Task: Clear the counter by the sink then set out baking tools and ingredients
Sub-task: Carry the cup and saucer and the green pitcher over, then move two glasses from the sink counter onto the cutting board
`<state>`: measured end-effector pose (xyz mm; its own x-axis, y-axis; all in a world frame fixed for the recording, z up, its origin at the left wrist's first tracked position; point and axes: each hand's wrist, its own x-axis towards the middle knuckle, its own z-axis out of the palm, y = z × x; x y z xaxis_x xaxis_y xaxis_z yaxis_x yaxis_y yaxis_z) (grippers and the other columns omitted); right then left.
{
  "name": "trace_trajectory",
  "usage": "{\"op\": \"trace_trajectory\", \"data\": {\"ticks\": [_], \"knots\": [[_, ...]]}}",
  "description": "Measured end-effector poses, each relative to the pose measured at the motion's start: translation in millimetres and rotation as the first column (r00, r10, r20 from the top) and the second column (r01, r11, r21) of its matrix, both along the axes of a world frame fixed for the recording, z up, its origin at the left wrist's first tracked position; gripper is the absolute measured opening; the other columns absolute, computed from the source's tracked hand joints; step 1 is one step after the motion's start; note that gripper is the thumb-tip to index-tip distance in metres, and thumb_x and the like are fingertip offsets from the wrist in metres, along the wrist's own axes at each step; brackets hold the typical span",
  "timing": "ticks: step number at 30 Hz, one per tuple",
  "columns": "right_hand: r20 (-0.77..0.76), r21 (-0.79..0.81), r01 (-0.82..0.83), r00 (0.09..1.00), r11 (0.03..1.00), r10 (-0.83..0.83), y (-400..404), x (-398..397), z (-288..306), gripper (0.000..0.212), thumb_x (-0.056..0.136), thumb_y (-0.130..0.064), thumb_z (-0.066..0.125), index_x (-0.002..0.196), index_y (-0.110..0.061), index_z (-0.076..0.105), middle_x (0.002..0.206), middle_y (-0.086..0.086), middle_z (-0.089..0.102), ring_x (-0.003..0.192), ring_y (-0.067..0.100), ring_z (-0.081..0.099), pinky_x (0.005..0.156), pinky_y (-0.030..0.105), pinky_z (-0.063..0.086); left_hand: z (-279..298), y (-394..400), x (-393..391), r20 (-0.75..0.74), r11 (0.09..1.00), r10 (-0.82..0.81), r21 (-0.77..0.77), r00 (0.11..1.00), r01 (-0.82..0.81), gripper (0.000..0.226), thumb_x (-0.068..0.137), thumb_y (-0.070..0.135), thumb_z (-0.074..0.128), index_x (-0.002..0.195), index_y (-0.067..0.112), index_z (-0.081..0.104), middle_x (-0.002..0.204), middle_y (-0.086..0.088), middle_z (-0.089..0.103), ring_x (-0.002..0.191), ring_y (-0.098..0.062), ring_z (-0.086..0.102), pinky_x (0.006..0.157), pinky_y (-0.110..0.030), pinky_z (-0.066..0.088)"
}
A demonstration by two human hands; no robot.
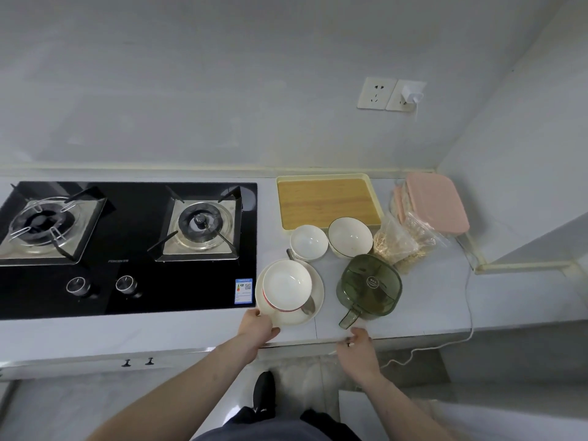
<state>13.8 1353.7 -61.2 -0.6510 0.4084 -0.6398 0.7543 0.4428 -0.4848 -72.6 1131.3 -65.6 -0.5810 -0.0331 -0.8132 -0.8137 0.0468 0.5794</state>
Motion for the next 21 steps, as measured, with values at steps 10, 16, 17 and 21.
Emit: {"op": "trace_trajectory", "data": {"ticks": [10, 16, 17, 21], "knots": [[0.042, -0.079, -0.324, 0.944, 0.943, 0.327, -20.3, 22.3, -6.4, 0.045, 0.092, -0.022, 0.064, 0.136, -0.017, 0.053, 0.141, 0.006, 0.050, 0.103, 0.014, 0.051, 0.084, 0.020, 0.037, 12.3, -37.6, 64.0, -0.223, 0.883, -0.300, -0.433, 0.927, 0.182, 0.056, 0.088, 0.000, 0.049, 0.143, 0.011, 0.047, 0.143, -0.005, 0.042, 0.106, -0.021, 0.063, 0.085, -0.024, 0.054], [-0.026, -0.084, -0.551, 0.834, 0.830, 0.551, -62.0, 13.6, 10.0, 0.043, 0.090, -0.021, 0.063, 0.133, -0.018, 0.057, 0.140, 0.003, 0.057, 0.123, 0.019, 0.057, 0.091, 0.022, 0.040, 49.5, -76.2, 141.6, -0.261, 0.810, -0.328, -0.572, 0.908, 0.128, 0.046, 0.090, 0.005, 0.051, 0.134, 0.016, 0.055, 0.139, 0.000, 0.043, 0.096, -0.011, 0.063, 0.085, -0.021, 0.047], [-0.040, -0.090, -0.590, 0.807, 0.803, 0.589, -74.5, 12.8, 16.2, 0.043, 0.090, -0.020, 0.064, 0.133, -0.017, 0.058, 0.140, 0.003, 0.057, 0.125, 0.020, 0.056, 0.094, 0.023, 0.040, 55.8, -85.1, 156.7, -0.268, 0.807, -0.319, -0.580, 0.909, 0.112, 0.045, 0.090, 0.007, 0.052, 0.134, 0.018, 0.055, 0.139, 0.002, 0.043, 0.102, -0.013, 0.063, 0.088, -0.025, 0.050], [-0.134, -0.114, -0.739, 0.674, 0.664, 0.726, -132.1, 18.8, 48.6, 0.040, 0.091, -0.021, 0.065, 0.131, -0.016, 0.059, 0.137, 0.000, 0.059, 0.127, 0.017, 0.055, 0.102, 0.025, 0.039, 84.0, -125.9, 210.8, -0.286, 0.748, -0.295, -0.663, 0.912, 0.034, 0.043, 0.092, 0.014, 0.056, 0.133, 0.024, 0.055, 0.132, 0.006, 0.045, 0.112, -0.013, 0.059, 0.094, -0.027, 0.049]]}}
